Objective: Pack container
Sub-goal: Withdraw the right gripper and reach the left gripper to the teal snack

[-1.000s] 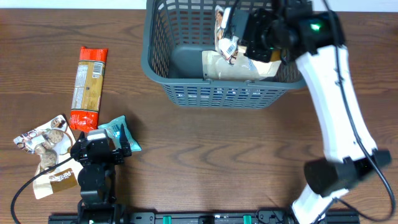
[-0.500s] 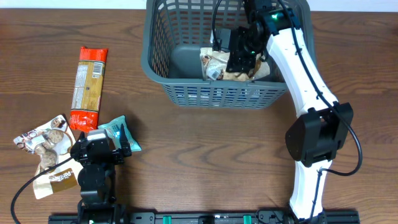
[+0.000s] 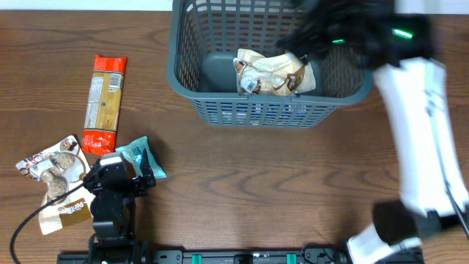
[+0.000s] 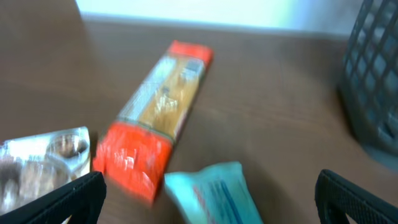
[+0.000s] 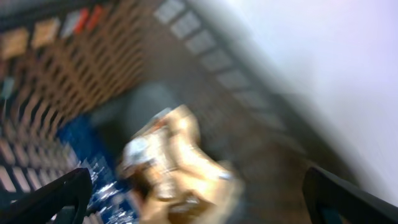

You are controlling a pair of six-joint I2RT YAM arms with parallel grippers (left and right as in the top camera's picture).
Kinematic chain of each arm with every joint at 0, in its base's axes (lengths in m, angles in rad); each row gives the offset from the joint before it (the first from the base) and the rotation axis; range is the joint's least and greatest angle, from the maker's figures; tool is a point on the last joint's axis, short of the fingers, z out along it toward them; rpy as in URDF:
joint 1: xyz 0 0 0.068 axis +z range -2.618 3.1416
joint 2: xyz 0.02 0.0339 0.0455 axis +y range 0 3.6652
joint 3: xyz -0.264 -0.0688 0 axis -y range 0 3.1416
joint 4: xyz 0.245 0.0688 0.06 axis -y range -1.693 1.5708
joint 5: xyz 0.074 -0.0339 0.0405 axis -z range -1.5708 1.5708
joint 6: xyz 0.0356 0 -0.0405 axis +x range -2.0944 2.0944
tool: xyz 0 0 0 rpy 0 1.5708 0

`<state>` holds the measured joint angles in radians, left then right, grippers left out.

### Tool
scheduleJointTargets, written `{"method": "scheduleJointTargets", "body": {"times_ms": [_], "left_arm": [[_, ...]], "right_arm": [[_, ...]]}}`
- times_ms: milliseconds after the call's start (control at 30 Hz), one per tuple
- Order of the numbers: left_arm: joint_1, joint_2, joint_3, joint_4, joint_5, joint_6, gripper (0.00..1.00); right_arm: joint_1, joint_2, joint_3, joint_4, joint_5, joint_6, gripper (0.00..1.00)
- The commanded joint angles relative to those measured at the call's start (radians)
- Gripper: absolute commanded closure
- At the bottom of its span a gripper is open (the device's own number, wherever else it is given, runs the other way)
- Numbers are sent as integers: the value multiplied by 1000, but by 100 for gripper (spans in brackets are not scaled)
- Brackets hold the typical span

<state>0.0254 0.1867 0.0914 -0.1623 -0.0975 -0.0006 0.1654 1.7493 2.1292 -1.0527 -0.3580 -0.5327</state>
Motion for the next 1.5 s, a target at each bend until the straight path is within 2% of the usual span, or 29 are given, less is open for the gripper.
{"method": "scheduleJointTargets", "body": {"times_ms": [0,100,200,333,433,500,833,1467], "left_arm": [[2,48,182,-134,29,-57,1],[3,186,389,-306,29,-62,1],[3,404,599,-482,30,-84,1],[3,693,853,-732,58,-114,1],[2,855,968,-833,124,-114,1],[2,943,997,-847,170,-114,2],[2,1191,996,-847,172,-114,1],[5,1386,985,-807,158,-114,1]], "right_arm": [[-155,-151,18,3,92,278,1],[-307,-208,18,-54,100,365,1],[-429,-207,14,-159,100,402,1],[-505,-163,-32,-235,100,401,1],[-524,-121,-109,-222,101,391,1],[-532,-95,-171,-191,100,389,1],[-534,30,-417,1,100,378,1],[-534,77,-441,48,142,359,1]]}}
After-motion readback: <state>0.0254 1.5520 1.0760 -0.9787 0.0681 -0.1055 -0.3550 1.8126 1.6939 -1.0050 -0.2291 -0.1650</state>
